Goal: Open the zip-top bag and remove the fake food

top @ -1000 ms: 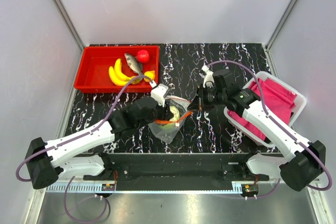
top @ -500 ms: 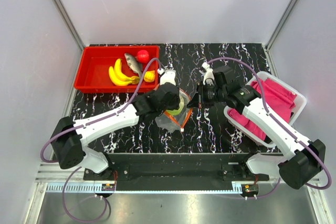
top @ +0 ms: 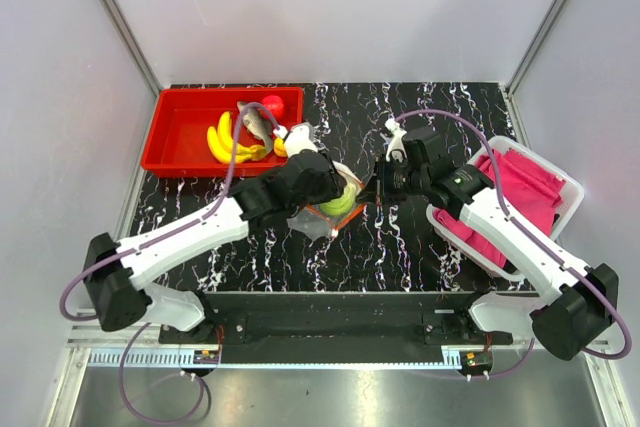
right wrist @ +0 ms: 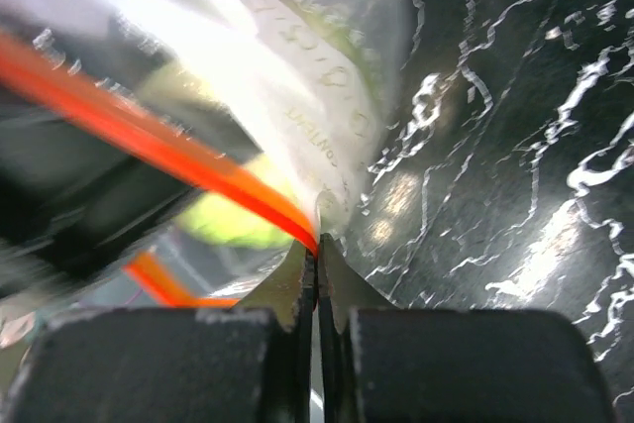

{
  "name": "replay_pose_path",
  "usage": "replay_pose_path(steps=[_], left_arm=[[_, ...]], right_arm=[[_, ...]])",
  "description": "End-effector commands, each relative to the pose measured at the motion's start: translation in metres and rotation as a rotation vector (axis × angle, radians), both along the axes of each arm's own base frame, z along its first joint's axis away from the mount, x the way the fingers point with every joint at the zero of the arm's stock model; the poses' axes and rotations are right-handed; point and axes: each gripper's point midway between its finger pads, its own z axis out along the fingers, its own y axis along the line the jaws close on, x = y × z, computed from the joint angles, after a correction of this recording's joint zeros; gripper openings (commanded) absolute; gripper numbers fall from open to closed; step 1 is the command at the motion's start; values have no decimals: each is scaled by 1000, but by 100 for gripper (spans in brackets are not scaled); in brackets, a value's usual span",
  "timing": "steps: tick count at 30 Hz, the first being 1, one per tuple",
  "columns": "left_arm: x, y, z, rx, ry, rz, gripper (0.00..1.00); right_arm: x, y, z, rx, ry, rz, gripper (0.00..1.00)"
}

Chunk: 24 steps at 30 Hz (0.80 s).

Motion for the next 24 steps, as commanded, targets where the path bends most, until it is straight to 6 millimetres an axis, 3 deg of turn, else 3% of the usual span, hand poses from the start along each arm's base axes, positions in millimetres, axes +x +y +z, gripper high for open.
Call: replay_pose_path(steps=[1,4,5,6,9,13,17,24], left_arm=[[-9,0,61,-282,-8,27,0],[-17,1,67,-357,17,-11,0],[-21,3,56,-358,40,-13,0],[-23,2,58,-397,43,-29,0],[-23,16,59,-448,-24,-26,0],[-37,17,90,-537,-222,-209,0],[-43,19,89,-444,-282,-297,0],[-83,7,92,-397,-389,-604,0]], right_arm=[[21,-7,-14,-62,-59,-82,0],[24,-9,-22,-71,-60,-101,0],[26,-10,-24,-78,-67,-111,0],[27,-11,-26,-85,-70,-117,0],[27,-12,-25,-86,-78,-118,0],[26,-12,-21,-81,-82,-116,0],[33,-19,-19,-121,-116,-136,0],[42,-28,-14,-183,-148,-150,0]])
